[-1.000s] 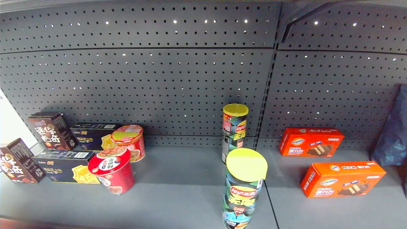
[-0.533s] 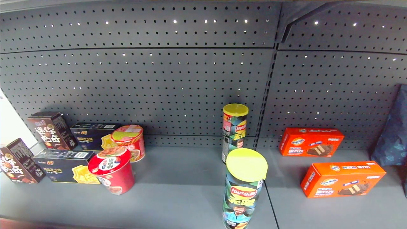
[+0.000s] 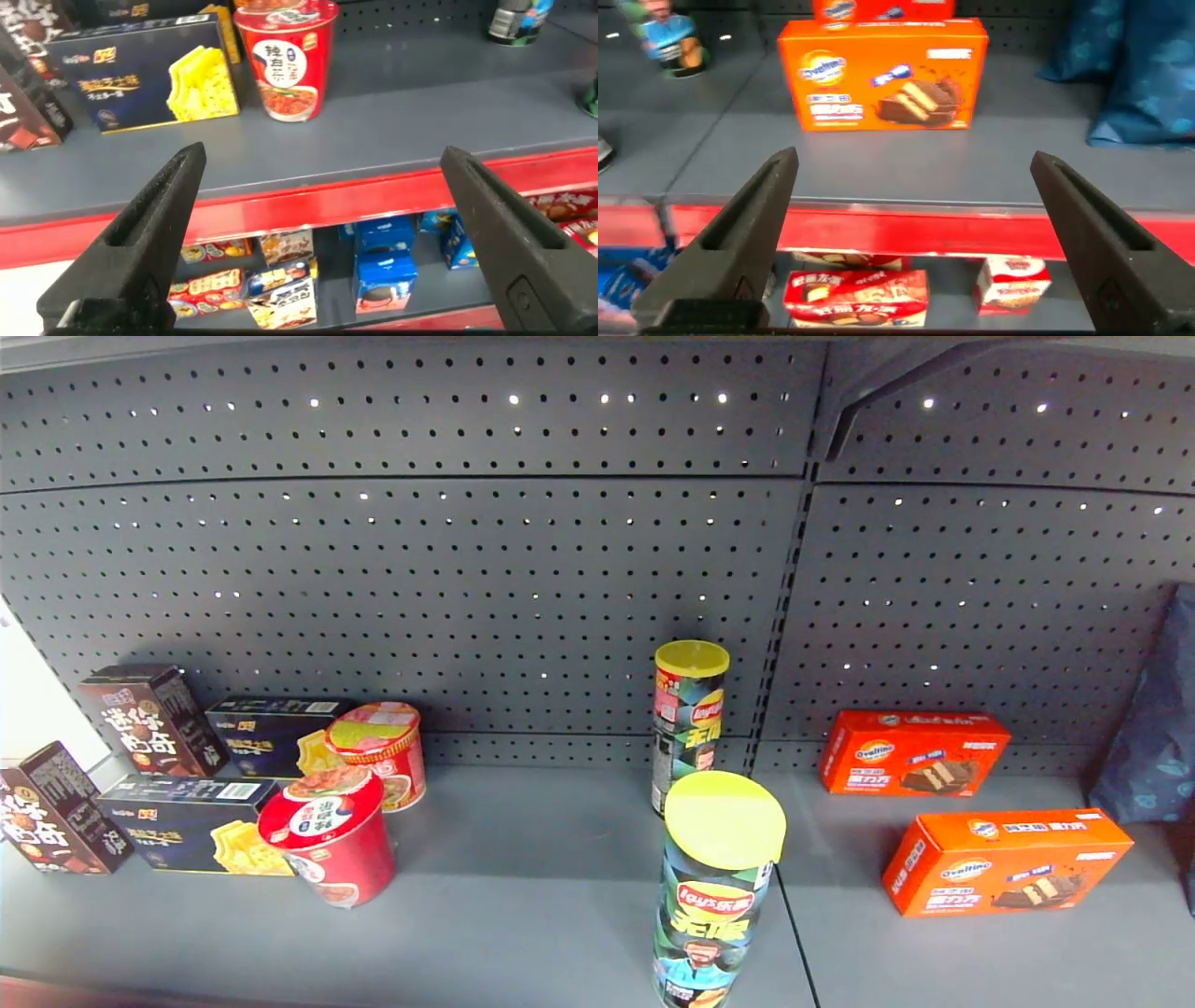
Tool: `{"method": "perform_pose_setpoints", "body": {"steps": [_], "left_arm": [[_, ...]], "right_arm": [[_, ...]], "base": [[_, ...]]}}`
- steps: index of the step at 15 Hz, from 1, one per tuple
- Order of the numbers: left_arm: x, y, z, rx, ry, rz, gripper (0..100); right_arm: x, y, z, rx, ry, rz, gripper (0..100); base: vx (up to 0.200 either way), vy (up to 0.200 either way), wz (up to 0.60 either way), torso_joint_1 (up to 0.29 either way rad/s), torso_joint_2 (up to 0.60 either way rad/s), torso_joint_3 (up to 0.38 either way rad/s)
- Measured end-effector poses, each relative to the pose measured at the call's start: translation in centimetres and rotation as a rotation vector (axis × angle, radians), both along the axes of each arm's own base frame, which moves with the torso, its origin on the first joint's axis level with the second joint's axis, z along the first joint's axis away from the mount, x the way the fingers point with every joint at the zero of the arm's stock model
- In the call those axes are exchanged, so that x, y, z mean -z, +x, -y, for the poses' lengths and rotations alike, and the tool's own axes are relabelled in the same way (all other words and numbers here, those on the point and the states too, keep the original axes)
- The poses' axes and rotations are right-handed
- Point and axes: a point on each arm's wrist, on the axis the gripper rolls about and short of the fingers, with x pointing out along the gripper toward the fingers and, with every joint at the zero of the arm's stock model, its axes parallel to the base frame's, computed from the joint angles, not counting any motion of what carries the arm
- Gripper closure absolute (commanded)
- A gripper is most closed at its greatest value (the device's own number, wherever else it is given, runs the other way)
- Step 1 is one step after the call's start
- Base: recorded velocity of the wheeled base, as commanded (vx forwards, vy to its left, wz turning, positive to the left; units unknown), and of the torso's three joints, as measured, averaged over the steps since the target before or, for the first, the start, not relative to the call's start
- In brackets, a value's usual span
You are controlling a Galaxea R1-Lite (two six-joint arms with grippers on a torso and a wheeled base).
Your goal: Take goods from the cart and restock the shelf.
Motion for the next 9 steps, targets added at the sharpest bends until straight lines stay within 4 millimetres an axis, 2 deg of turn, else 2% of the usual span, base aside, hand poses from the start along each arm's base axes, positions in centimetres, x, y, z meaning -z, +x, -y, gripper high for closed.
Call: {"method": "perform_pose_setpoints", "body": {"steps": [9], "left_arm": [[-0.13, -0.04, 0.07, 0.033, -0.038, -0.007, 0]], "right_arm": [[-0.02, -0.01, -0.06, -0.030, 0.002, -0.002, 0]], "base": [[0.000, 0.000, 0.00, 0.000, 0.00, 0.000]]}}
